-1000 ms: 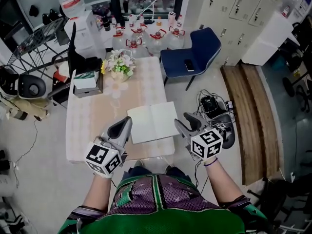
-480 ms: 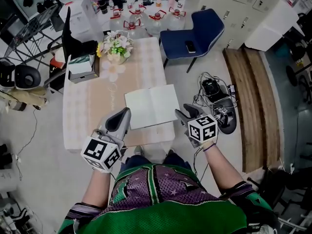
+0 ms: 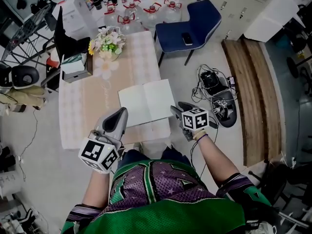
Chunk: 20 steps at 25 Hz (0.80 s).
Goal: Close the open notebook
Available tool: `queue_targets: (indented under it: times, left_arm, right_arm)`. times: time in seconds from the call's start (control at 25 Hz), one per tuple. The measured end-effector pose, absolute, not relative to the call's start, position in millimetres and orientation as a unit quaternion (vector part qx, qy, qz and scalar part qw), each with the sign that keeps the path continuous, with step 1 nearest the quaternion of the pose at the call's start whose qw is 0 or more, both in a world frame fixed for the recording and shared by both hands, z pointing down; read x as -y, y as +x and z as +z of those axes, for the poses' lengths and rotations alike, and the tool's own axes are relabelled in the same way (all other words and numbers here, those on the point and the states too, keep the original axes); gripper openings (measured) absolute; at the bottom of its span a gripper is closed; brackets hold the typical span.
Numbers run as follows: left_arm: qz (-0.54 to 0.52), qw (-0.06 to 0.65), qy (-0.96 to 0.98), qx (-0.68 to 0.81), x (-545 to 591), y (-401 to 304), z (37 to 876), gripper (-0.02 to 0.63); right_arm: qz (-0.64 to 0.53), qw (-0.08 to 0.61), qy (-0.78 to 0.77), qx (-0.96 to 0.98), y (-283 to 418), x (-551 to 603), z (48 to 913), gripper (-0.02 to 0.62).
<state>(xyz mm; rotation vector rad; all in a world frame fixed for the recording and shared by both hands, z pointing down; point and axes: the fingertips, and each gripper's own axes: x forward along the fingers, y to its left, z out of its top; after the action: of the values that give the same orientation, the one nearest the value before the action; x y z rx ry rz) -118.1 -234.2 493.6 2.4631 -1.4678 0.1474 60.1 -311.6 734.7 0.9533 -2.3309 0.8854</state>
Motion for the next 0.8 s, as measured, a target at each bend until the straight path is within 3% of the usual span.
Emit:
queue_targets:
  times: [0.8]
  left_arm:
    - [0.063,0.148,0.838,0.521,239.9,-107.6,506.3,0.017]
  right_arm:
    - [0.415,0.208,0.333,0.821,71.1,350.2,799.4,0.192]
